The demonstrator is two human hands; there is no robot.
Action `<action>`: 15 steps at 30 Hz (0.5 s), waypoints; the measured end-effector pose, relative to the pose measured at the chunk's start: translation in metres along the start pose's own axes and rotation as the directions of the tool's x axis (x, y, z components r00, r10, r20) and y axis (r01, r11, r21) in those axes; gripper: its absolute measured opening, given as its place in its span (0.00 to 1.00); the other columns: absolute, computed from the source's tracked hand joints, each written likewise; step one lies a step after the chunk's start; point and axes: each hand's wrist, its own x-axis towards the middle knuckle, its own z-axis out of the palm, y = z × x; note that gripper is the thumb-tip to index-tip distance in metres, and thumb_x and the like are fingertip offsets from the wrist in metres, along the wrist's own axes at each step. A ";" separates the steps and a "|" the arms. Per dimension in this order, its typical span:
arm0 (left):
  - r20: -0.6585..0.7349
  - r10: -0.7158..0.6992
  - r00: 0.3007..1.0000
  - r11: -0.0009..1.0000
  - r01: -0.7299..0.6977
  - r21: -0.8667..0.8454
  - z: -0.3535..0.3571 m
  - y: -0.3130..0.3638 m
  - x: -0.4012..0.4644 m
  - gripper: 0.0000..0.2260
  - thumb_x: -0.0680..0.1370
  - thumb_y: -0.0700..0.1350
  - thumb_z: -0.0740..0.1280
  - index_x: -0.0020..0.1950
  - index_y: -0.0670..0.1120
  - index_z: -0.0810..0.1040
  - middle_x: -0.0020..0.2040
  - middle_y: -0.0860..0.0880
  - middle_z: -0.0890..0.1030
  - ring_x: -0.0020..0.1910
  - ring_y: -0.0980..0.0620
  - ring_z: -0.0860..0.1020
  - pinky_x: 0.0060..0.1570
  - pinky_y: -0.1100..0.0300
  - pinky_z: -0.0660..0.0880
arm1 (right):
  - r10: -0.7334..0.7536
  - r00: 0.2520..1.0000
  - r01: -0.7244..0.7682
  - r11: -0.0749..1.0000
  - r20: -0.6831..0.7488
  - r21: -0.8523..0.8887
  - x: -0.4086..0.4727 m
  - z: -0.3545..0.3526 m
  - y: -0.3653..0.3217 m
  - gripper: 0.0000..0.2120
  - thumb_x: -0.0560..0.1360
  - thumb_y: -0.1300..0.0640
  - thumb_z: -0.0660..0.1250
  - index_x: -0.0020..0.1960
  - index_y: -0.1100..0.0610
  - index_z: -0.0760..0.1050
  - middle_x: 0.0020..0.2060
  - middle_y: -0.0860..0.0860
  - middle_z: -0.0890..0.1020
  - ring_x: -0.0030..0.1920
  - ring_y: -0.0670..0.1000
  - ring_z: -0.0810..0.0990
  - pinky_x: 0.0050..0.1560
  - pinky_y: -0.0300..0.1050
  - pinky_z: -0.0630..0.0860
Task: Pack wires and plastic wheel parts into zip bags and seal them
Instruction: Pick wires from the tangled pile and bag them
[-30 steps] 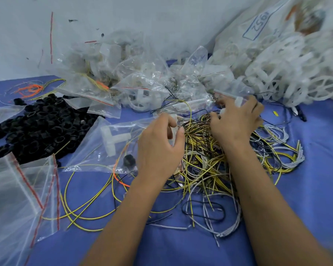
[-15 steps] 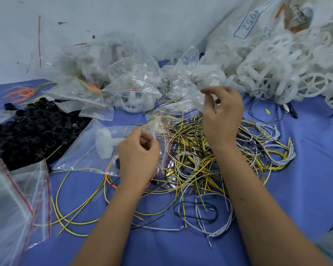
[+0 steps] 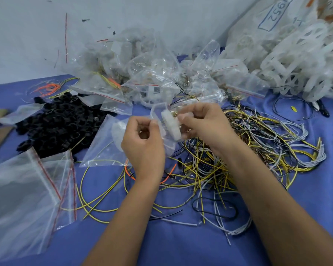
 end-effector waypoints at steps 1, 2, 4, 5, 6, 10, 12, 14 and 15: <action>-0.010 0.032 0.999 0.999 -0.032 0.002 -0.001 0.001 0.000 0.10 0.78 0.42 0.69 0.39 0.53 0.74 0.34 0.54 0.79 0.34 0.47 0.78 0.36 0.54 0.75 | -0.024 1.000 0.022 0.993 -0.018 -0.119 -0.001 0.001 0.002 0.03 0.76 0.67 0.72 0.50 0.65 0.80 0.38 0.60 0.84 0.31 0.52 0.83 0.31 0.45 0.81; -0.007 0.074 0.997 0.997 -0.074 0.017 -0.001 0.002 -0.001 0.10 0.78 0.43 0.69 0.39 0.53 0.74 0.34 0.56 0.78 0.33 0.51 0.77 0.35 0.57 0.74 | -0.054 0.998 0.046 0.975 -0.028 -0.216 -0.001 0.001 0.003 0.05 0.75 0.66 0.74 0.49 0.63 0.80 0.36 0.59 0.84 0.30 0.52 0.84 0.31 0.46 0.82; 0.035 0.177 0.984 0.981 -0.179 0.078 -0.002 0.002 -0.002 0.08 0.78 0.44 0.69 0.40 0.52 0.75 0.34 0.57 0.78 0.33 0.55 0.77 0.35 0.56 0.75 | -0.139 0.990 0.119 0.926 -0.031 -0.359 -0.001 0.004 0.007 0.09 0.71 0.62 0.78 0.48 0.59 0.80 0.34 0.56 0.83 0.29 0.50 0.83 0.30 0.44 0.81; 0.069 0.244 0.967 0.960 -0.251 0.121 -0.002 0.002 -0.003 0.07 0.78 0.43 0.69 0.41 0.50 0.76 0.34 0.55 0.78 0.34 0.54 0.77 0.35 0.53 0.76 | -0.214 0.977 0.180 0.870 -0.023 -0.459 -0.002 0.006 0.008 0.10 0.70 0.59 0.80 0.46 0.58 0.81 0.34 0.53 0.83 0.29 0.47 0.82 0.30 0.40 0.79; 0.107 0.319 0.942 0.928 -0.333 0.165 -0.002 0.001 -0.004 0.06 0.77 0.43 0.70 0.41 0.49 0.77 0.35 0.54 0.78 0.35 0.53 0.78 0.36 0.51 0.76 | -0.282 0.959 0.235 0.796 0.002 -0.557 -0.002 0.007 0.008 0.09 0.68 0.57 0.80 0.44 0.56 0.81 0.32 0.50 0.82 0.29 0.43 0.79 0.31 0.39 0.76; 0.209 0.522 0.827 0.791 -0.561 0.243 -0.002 0.004 -0.008 0.05 0.76 0.40 0.72 0.41 0.46 0.78 0.36 0.53 0.77 0.35 0.54 0.72 0.36 0.60 0.69 | -0.251 0.966 0.248 0.841 0.060 -0.481 -0.001 0.010 0.008 0.05 0.70 0.65 0.73 0.38 0.57 0.81 0.29 0.54 0.81 0.29 0.46 0.75 0.32 0.45 0.72; 0.224 0.574 0.788 0.751 -0.615 0.241 -0.002 0.005 -0.010 0.06 0.76 0.39 0.72 0.41 0.44 0.79 0.37 0.51 0.76 0.35 0.53 0.70 0.37 0.64 0.64 | -0.165 0.981 0.190 0.926 0.103 -0.325 -0.001 0.013 0.009 0.04 0.71 0.70 0.69 0.41 0.63 0.81 0.35 0.63 0.83 0.33 0.53 0.79 0.32 0.53 0.78; 0.215 0.604 0.767 0.737 -0.640 0.216 -0.002 0.006 -0.013 0.05 0.76 0.37 0.72 0.41 0.42 0.80 0.37 0.49 0.77 0.35 0.54 0.69 0.38 0.69 0.62 | -0.152 0.980 0.180 0.952 0.130 -0.248 -0.004 0.016 0.008 0.05 0.72 0.73 0.66 0.42 0.67 0.80 0.35 0.63 0.82 0.35 0.51 0.78 0.32 0.52 0.78; 0.209 0.614 0.761 0.735 -0.648 0.198 -0.002 0.008 -0.015 0.05 0.76 0.36 0.72 0.41 0.41 0.80 0.37 0.49 0.77 0.36 0.56 0.67 0.39 0.71 0.62 | -0.164 0.977 0.192 0.954 0.134 -0.229 -0.006 0.018 0.007 0.06 0.71 0.72 0.66 0.40 0.66 0.79 0.32 0.59 0.81 0.34 0.50 0.76 0.31 0.48 0.76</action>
